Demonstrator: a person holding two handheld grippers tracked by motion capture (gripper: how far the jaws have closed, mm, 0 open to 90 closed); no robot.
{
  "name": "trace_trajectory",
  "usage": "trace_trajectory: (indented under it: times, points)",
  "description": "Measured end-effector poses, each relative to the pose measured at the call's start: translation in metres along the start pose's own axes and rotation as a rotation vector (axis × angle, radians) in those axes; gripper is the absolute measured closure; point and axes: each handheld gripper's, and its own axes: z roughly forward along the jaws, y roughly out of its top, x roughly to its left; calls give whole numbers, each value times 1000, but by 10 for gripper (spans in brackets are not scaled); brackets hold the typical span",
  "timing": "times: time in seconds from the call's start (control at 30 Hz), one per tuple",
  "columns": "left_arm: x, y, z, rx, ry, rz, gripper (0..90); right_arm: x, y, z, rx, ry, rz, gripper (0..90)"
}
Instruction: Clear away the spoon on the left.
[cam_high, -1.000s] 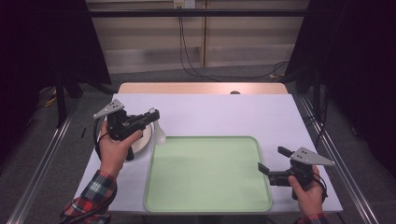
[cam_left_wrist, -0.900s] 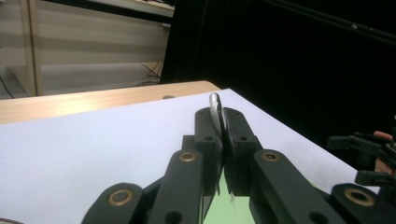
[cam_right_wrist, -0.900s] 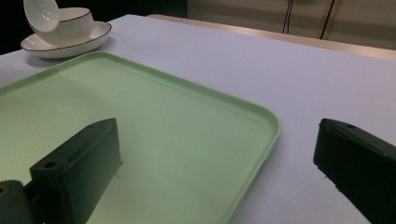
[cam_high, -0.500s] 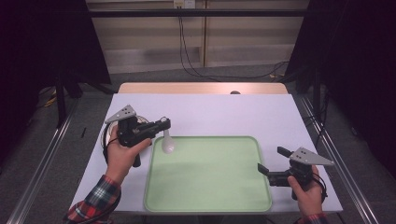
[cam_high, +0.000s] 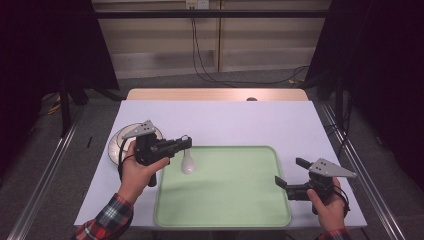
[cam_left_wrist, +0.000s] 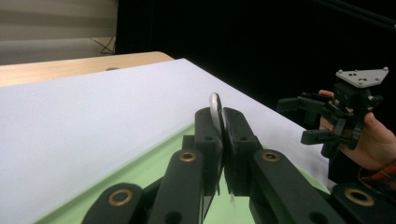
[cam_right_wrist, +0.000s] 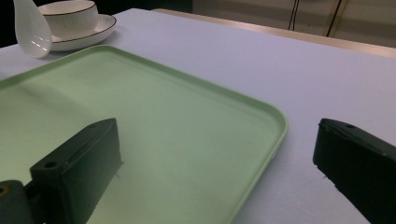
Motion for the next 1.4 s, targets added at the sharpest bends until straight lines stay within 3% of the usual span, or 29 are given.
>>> trace_trajectory:
  times: [0.6, 1.4]
  points:
    - [-9, -19, 4, 23, -63, -23, 856, 1, 0, 1, 2, 4, -6, 5]
    - [-9, -48, 2, 88, -74, -61, 855, 1, 0, 2, 10, 4, -11, 7]
